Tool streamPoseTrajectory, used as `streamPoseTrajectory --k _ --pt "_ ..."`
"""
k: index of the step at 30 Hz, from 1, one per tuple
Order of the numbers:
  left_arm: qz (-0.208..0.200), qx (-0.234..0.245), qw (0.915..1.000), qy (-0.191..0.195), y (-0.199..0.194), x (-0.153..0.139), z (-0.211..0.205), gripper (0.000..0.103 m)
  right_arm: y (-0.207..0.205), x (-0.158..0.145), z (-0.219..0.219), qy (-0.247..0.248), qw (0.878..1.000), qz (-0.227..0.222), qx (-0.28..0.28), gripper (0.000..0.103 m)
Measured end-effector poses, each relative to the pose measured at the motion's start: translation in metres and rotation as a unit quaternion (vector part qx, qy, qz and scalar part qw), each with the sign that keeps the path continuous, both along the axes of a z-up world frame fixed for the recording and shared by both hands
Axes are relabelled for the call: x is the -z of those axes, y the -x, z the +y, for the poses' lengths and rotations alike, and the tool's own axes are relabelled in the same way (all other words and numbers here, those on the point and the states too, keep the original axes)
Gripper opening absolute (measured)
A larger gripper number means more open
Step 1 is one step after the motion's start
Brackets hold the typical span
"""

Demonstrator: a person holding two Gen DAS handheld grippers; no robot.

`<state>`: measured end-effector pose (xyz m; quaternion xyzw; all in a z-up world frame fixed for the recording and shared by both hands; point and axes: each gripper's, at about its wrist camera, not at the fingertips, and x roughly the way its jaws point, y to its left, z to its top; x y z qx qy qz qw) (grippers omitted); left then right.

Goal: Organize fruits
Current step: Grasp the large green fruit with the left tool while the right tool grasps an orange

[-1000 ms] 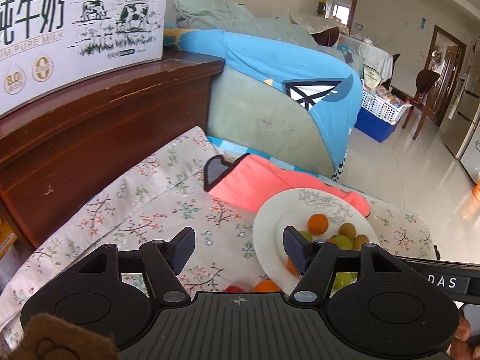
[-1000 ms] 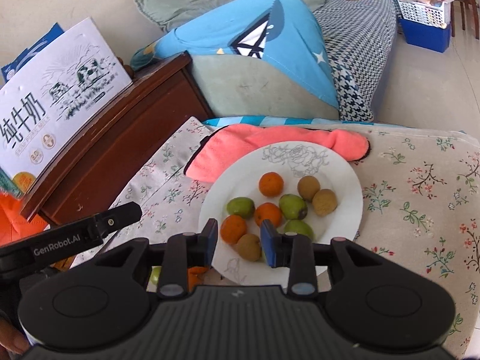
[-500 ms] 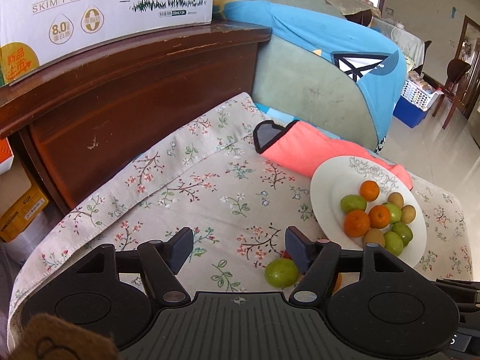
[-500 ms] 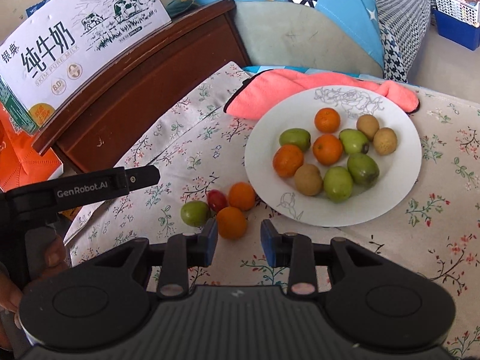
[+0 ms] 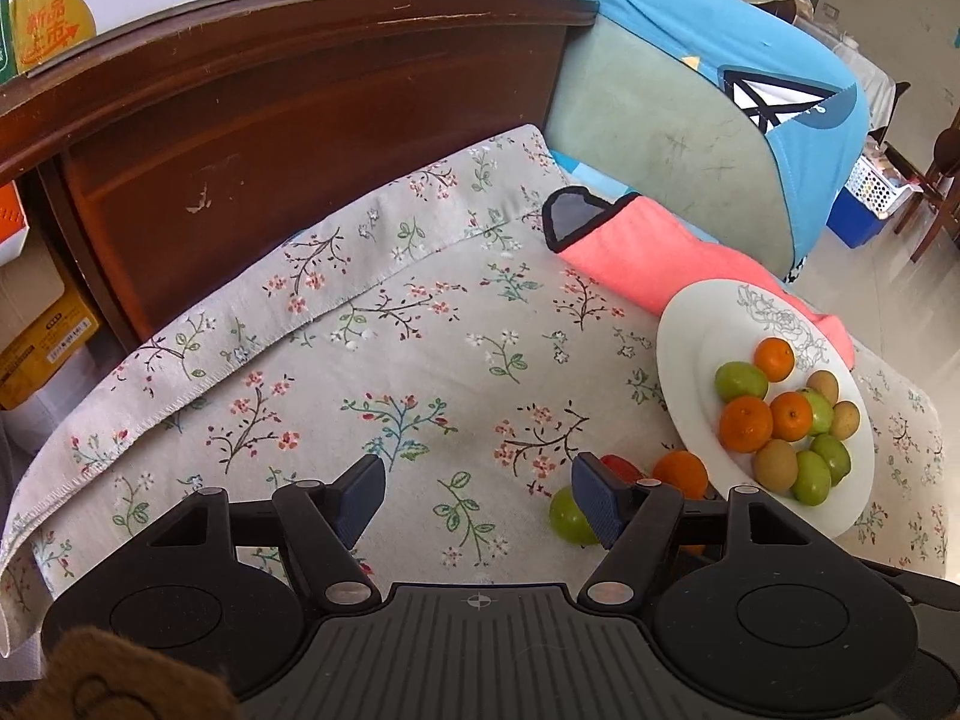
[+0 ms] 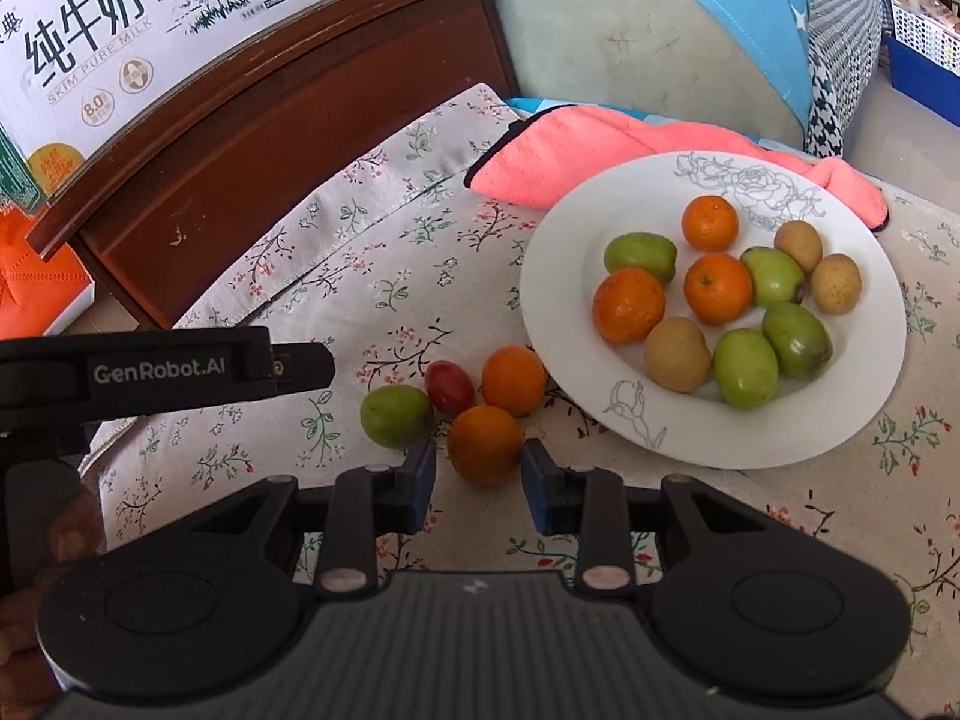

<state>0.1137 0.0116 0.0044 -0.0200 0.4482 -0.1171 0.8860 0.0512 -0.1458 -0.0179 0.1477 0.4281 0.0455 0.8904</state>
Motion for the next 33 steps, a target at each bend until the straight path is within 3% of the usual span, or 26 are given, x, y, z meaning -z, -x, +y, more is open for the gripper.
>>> streamPoseTrajectory --k 10,28,33 --pt "0.004 0.017 0.9998 -0.008 0.001 0.008 -0.007 0.069 -0.004 0.007 0.001 0.000 1.000 0.009 0.002 0.029" --pt "-0.008 0.090 0.9949 -0.044 0.010 0.031 -0.042 0.065 0.023 -0.012 -0.025 -0.009 0.999 0.018 0.027 0.029" --pt "-0.012 0.098 0.9942 -0.041 0.009 0.036 -0.044 0.054 0.022 -0.011 -0.025 -0.007 0.999 0.022 0.033 0.029"
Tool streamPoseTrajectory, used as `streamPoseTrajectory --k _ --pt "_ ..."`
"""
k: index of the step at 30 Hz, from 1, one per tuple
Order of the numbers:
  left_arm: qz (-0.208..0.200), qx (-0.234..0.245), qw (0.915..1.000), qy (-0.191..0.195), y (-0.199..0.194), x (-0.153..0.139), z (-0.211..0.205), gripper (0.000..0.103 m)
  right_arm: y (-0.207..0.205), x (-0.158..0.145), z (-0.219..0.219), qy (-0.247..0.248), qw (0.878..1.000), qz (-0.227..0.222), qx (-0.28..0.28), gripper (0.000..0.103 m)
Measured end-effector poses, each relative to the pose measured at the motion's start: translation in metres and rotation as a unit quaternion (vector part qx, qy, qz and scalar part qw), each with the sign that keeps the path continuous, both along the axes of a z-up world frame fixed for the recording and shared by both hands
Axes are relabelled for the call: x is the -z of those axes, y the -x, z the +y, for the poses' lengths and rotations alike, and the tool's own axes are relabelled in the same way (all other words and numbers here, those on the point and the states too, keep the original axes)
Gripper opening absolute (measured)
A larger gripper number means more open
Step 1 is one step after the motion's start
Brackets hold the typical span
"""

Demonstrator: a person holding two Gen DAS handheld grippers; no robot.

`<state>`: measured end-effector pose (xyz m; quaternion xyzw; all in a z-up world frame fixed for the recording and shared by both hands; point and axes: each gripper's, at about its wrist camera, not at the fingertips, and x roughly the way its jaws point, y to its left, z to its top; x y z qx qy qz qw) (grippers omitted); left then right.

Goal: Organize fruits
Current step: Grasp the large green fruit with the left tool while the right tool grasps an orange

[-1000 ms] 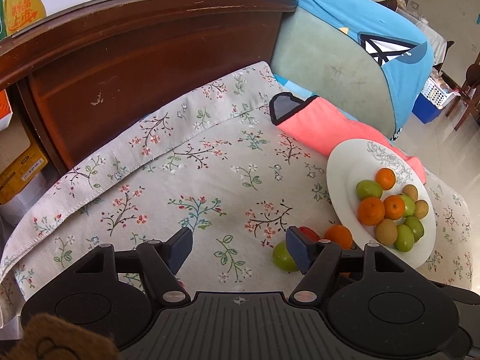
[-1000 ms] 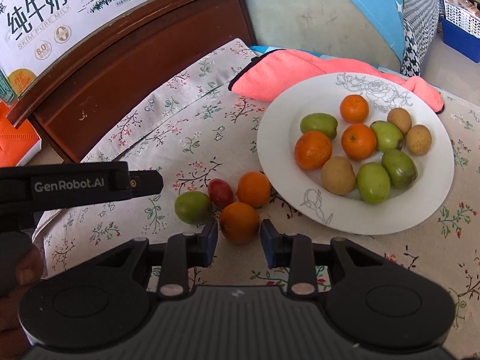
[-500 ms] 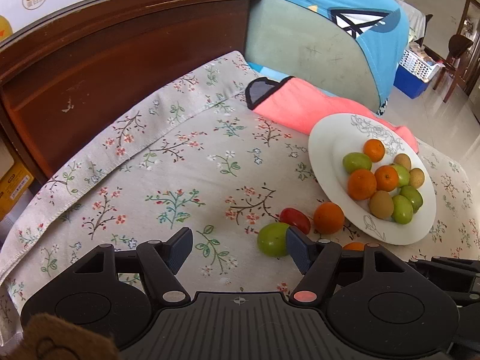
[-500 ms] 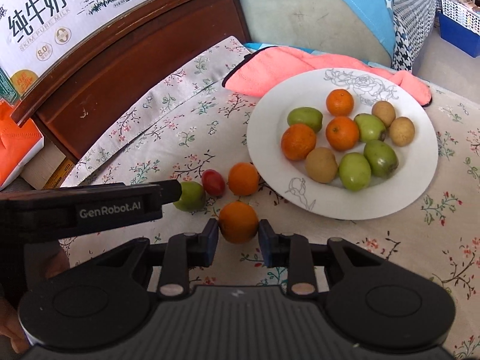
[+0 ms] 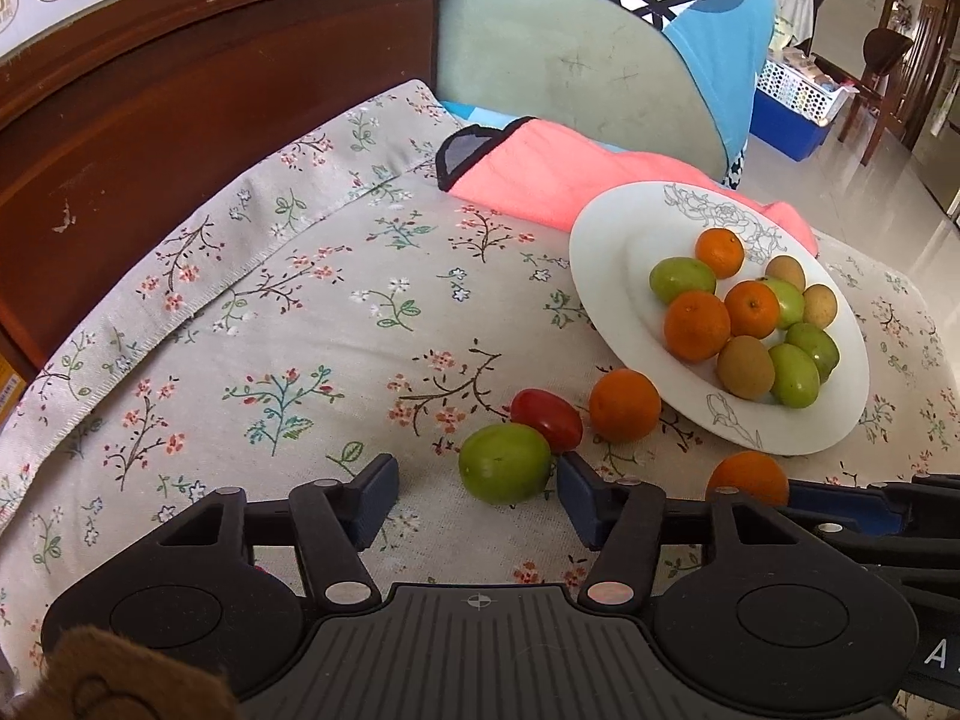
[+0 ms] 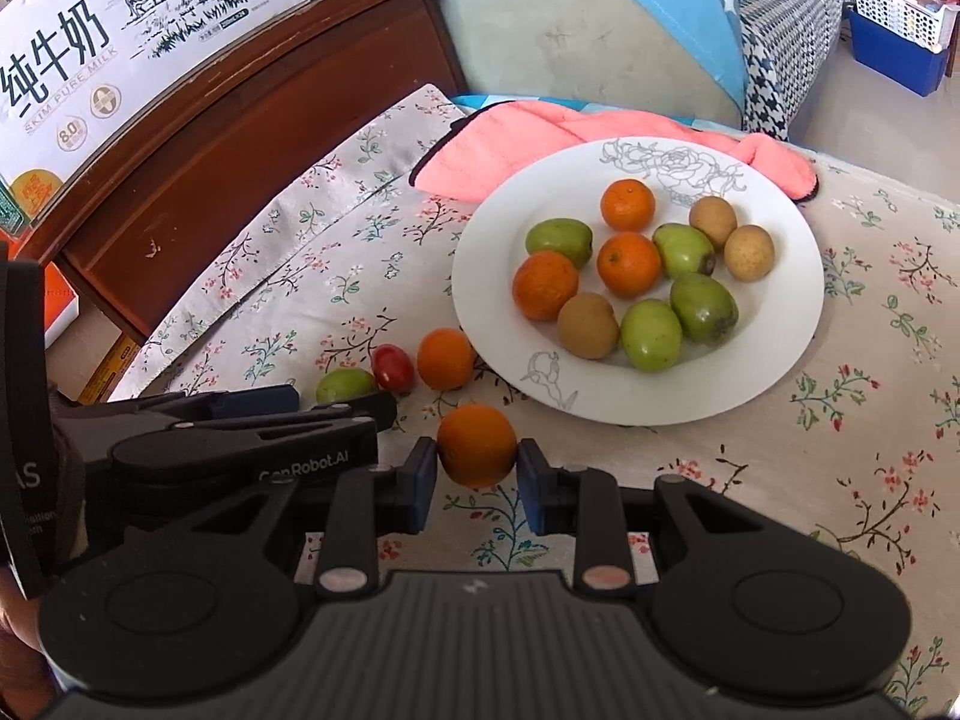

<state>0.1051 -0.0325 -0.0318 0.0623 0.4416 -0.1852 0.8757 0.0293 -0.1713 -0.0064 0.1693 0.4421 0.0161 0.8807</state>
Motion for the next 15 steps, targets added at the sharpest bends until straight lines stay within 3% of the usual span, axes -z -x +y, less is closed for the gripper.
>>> streamPoseTrajectory --k 6,15 --pt "-0.005 0.013 0.9997 0.020 0.001 -0.002 0.001 0.028 0.001 0.000 -0.002 -0.004 1.000 0.001 0.006 0.029" --pt "-0.019 0.007 0.9991 0.036 0.009 -0.015 0.009 0.028 0.002 -0.001 -0.006 -0.017 1.000 -0.002 0.008 0.029"
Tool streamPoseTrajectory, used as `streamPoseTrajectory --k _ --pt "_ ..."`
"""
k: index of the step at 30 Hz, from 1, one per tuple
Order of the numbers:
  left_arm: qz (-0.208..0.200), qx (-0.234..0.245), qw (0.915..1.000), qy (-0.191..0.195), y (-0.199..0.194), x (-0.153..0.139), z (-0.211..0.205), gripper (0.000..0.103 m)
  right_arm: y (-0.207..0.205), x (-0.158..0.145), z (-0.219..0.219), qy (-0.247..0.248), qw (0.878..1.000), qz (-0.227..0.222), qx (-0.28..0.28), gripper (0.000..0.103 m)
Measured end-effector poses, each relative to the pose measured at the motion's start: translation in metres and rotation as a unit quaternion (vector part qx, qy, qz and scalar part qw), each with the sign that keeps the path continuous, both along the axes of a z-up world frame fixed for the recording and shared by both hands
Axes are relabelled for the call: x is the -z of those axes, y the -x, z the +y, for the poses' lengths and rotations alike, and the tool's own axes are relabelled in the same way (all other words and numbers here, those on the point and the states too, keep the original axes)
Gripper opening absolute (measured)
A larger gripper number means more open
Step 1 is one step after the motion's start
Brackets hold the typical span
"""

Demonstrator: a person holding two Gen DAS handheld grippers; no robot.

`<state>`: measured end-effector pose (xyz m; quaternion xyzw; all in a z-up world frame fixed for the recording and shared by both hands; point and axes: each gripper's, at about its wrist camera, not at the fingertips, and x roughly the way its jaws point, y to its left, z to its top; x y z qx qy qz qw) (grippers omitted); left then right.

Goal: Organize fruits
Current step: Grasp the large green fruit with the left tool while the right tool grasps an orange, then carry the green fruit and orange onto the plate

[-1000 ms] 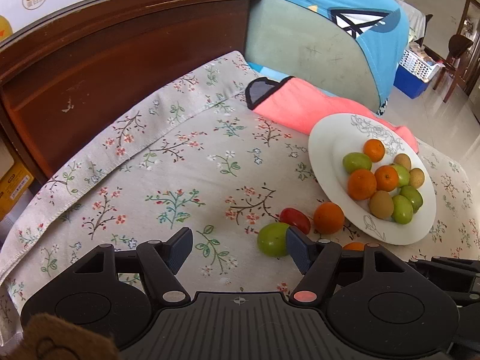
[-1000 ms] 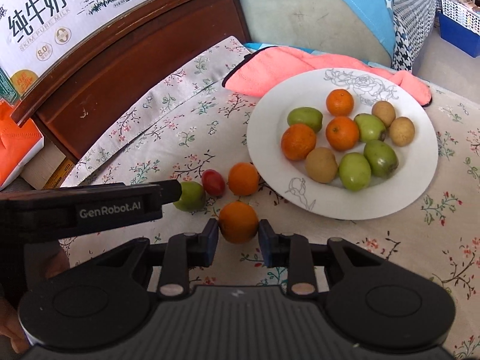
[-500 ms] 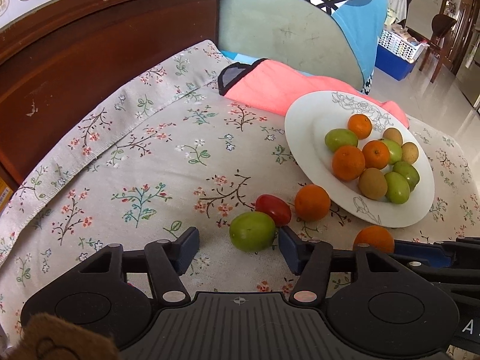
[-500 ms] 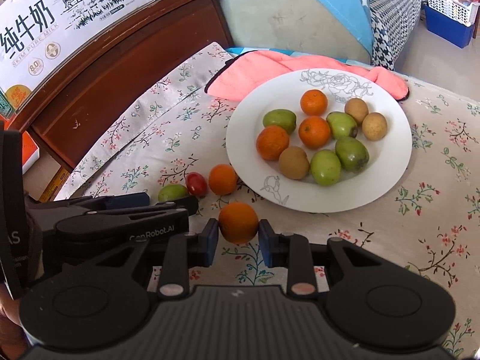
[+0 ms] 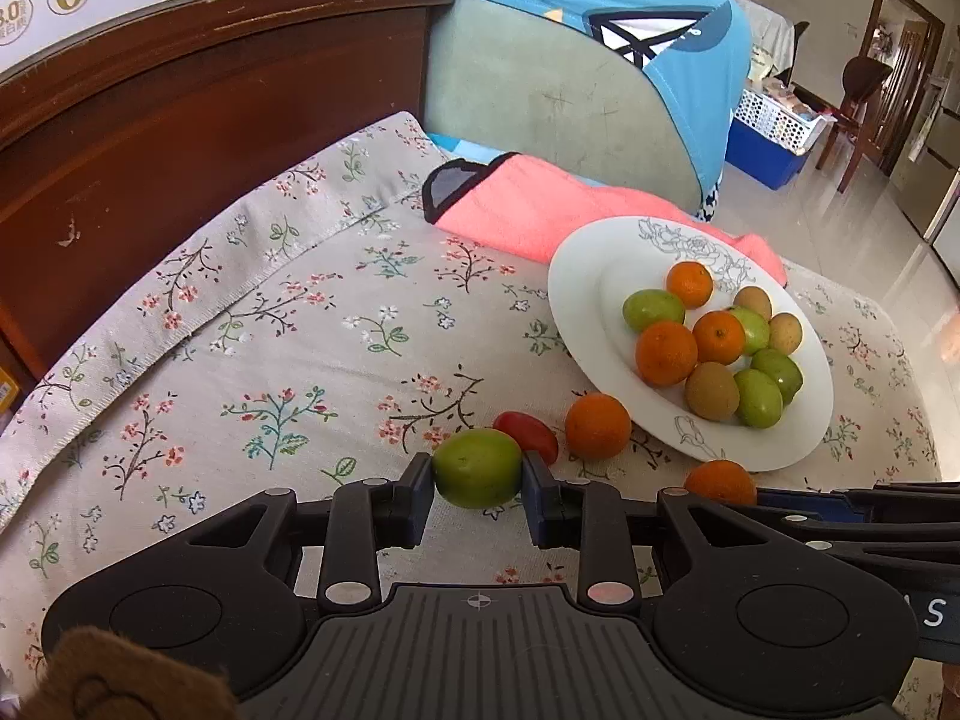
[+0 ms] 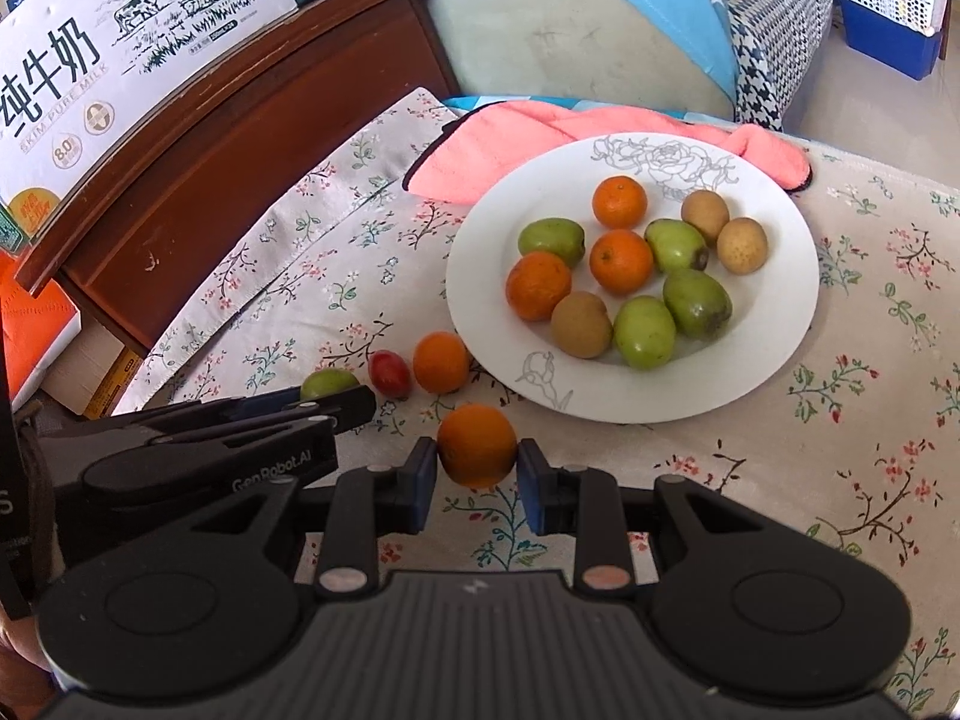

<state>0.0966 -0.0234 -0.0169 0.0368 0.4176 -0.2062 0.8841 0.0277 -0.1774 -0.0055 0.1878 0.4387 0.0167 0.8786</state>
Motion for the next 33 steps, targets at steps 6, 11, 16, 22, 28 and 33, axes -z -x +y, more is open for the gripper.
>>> streamPoseTrajectory --k 6,11,16,22,28,33 --pt "-0.020 -0.006 0.9996 0.021 0.004 -0.017 0.004 0.028 0.003 -0.007 -0.001 -0.012 1.000 -0.016 -0.006 0.029" --pt "-0.035 -0.004 0.9988 0.034 0.007 -0.027 0.003 0.028 0.004 -0.015 -0.003 -0.018 0.999 -0.034 -0.007 0.029" --pt "-0.046 -0.001 0.9981 0.041 0.009 -0.034 0.001 0.028 0.004 -0.022 -0.009 -0.021 0.999 -0.046 0.000 0.029" --pt "-0.068 0.002 0.9956 0.064 0.009 -0.050 -0.005 0.028 0.004 -0.041 -0.025 -0.026 0.996 -0.081 0.021 0.029" --pt "-0.064 -0.001 0.9943 0.085 -0.005 -0.053 -0.016 0.028 -0.001 -0.055 -0.044 -0.023 0.993 -0.103 0.051 0.029" --pt "-0.061 -0.008 0.9941 0.090 -0.021 -0.050 -0.028 0.028 -0.013 -0.058 -0.058 -0.011 0.991 -0.114 0.075 0.029"
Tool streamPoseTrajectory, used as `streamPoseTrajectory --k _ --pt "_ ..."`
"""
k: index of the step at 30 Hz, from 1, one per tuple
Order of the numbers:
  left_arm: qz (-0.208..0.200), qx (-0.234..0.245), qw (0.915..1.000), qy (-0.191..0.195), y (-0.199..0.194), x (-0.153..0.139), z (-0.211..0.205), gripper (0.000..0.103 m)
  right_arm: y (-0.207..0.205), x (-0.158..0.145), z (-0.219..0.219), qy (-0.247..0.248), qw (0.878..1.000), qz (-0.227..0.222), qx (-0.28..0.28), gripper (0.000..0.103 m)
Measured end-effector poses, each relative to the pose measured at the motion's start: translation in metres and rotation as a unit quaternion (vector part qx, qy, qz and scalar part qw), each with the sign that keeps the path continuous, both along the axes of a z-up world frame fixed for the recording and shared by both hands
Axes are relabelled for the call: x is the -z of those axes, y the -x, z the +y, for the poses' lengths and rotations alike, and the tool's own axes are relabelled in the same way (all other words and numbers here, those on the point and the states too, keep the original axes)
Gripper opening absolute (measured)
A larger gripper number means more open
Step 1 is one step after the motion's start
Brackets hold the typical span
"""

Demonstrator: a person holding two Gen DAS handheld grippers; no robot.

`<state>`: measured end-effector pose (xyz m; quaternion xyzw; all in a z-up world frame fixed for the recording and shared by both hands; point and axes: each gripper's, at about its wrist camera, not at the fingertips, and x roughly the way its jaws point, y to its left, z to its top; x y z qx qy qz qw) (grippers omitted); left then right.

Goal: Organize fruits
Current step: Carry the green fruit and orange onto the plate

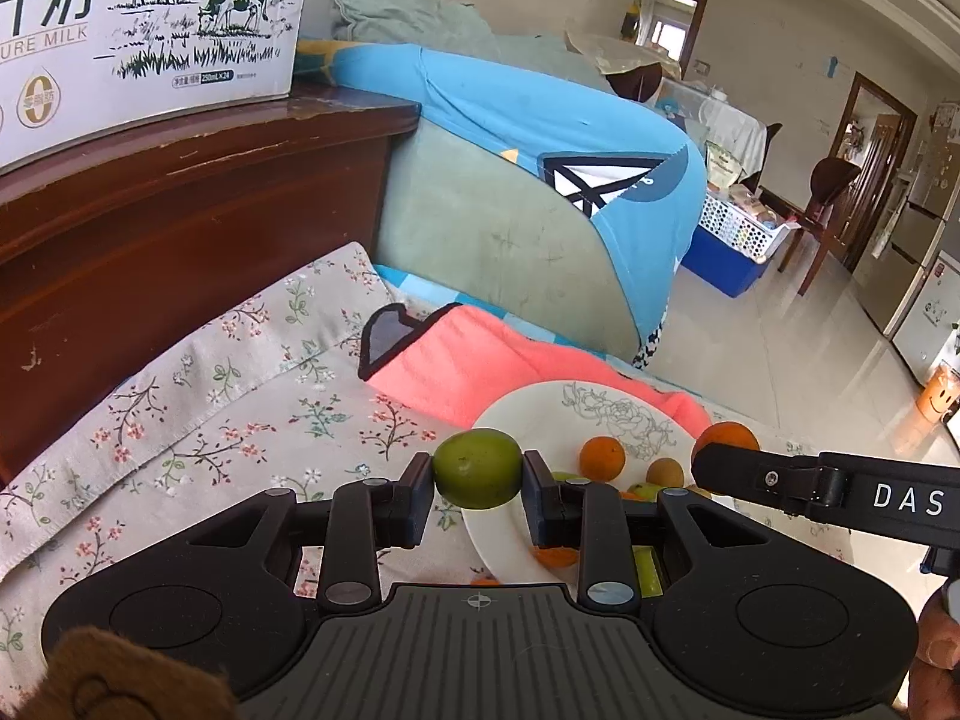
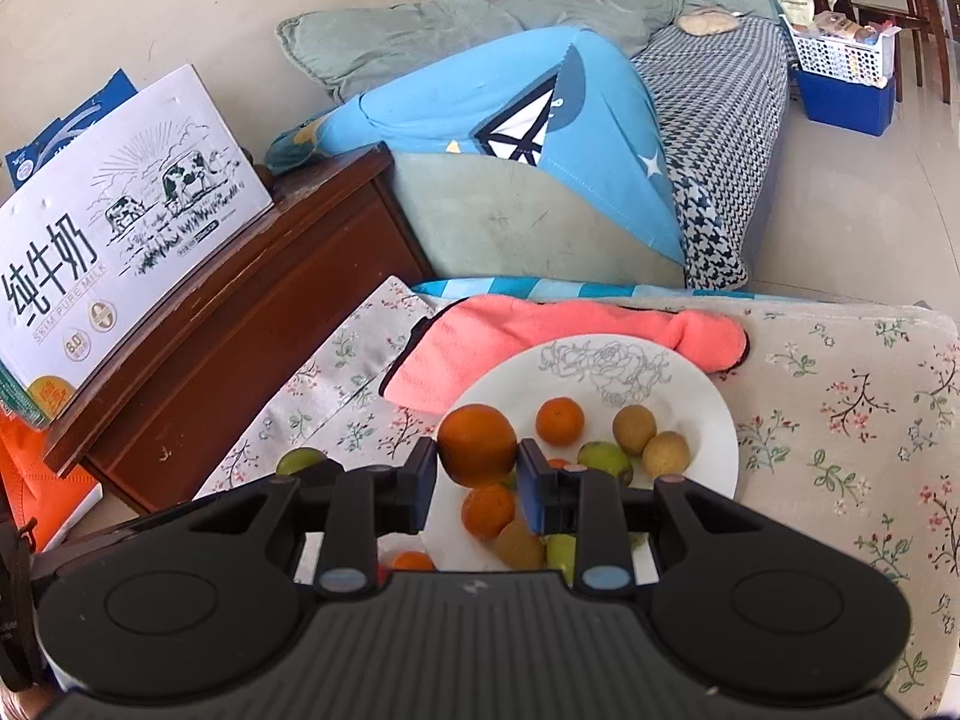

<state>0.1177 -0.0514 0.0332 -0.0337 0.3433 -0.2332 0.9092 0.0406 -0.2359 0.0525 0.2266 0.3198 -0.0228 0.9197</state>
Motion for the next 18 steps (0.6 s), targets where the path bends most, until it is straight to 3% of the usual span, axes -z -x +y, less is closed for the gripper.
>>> streamPoseTrajectory --k 18 --pt "0.027 0.009 0.9995 -0.010 -0.040 0.030 -0.036 0.028 -0.043 0.028 -0.017 0.008 0.999 0.030 0.030 0.029"
